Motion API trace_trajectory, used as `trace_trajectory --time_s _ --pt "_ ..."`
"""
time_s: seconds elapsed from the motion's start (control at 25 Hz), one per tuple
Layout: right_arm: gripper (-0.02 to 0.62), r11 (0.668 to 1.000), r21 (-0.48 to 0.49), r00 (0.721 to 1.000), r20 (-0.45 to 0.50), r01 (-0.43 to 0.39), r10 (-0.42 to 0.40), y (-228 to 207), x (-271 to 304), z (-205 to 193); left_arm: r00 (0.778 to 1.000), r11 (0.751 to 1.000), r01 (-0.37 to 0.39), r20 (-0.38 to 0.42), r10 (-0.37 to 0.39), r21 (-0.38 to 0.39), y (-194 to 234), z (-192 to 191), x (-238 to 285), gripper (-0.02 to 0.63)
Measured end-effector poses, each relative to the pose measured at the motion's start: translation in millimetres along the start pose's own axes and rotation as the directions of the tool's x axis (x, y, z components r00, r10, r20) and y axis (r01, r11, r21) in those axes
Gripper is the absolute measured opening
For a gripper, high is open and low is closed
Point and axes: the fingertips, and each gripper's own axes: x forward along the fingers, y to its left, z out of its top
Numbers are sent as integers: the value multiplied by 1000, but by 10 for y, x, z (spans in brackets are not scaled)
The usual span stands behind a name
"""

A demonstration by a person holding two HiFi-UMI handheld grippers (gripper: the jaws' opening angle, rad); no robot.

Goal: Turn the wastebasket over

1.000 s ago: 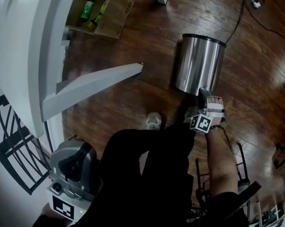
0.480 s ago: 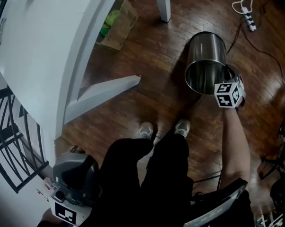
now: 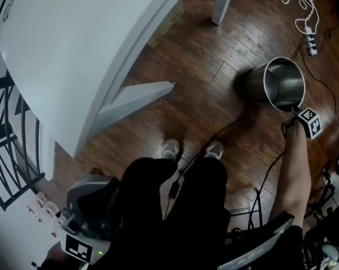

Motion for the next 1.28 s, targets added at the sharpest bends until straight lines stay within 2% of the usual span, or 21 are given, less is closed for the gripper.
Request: trace_trajectory --time_s 0.08,0.16,0.24,0.28,0.4,0.48,0.52,0.6,0.68,0.72,0.8,0.92,0.96,1.04,1.12,1.16,1.28 --pt "46 987 158 999 -32 -28 33 -291 26 -382 1000 1000 20 -3 -20 6 -51 13 22 -2" --pt "48 980 179 996 42 -87 81 -323 -14 -511 999 999 40 -2 -40 12 -99 55 57 -2" --pt "66 983 106 984 104 -153 142 -173 -84 -542 999 998 54 5 -54 23 -123 155 79 -2" --pt "44 984 52 980 117 -169 162 -92 -157 -577 998 998 59 9 -60 36 -133 221 86 -2" --pt "32 970 -181 963 183 -163 196 160 -751 -633 995 990 99 20 -101 101 -203 388 162 -2" --pt "7 921 -356 918 290 -159 271 416 -1511 -512 989 984 143 11 -145 102 -311 480 246 -2" --pt "3 880 -449 883 338 -153 326 574 -1952 -450 987 983 161 8 -162 84 -376 564 279 -2" --pt "3 778 -619 811 397 -109 429 917 -2893 -372 984 983 180 11 -180 33 -483 820 349 -2" --pt "3 692 -721 762 427 -38 487 1197 -3809 -275 980 981 196 28 -196 0 -557 1153 464 -2" --pt "3 672 -741 740 449 -5 501 1285 -4237 -183 977 978 207 46 -207 -5 -588 1340 550 -3" --pt "3 668 -743 687 507 42 521 1392 -5028 55 968 973 229 104 -228 5 -639 1752 760 -2" --pt "3 669 -739 597 571 75 564 1548 -5939 367 961 975 216 168 -220 41 -679 2262 1053 -2" --pt "3 679 -729 565 596 83 571 1577 -6165 472 963 976 208 164 -215 61 -684 2316 1158 -2" --pt "3 725 -684 514 654 86 556 1545 -6477 652 974 981 179 125 -187 77 -666 2274 1370 -2" --pt "3 748 -659 509 671 77 539 1517 -6566 727 982 987 144 113 -151 69 -637 2298 1473 -2" --pt "3 740 -668 515 663 79 544 1542 -6555 742 980 988 138 132 -147 73 -648 2371 1488 -2" --pt "3 687 -719 513 632 107 581 1650 -6508 830 964 983 145 207 -165 110 -753 2604 1577 -2"
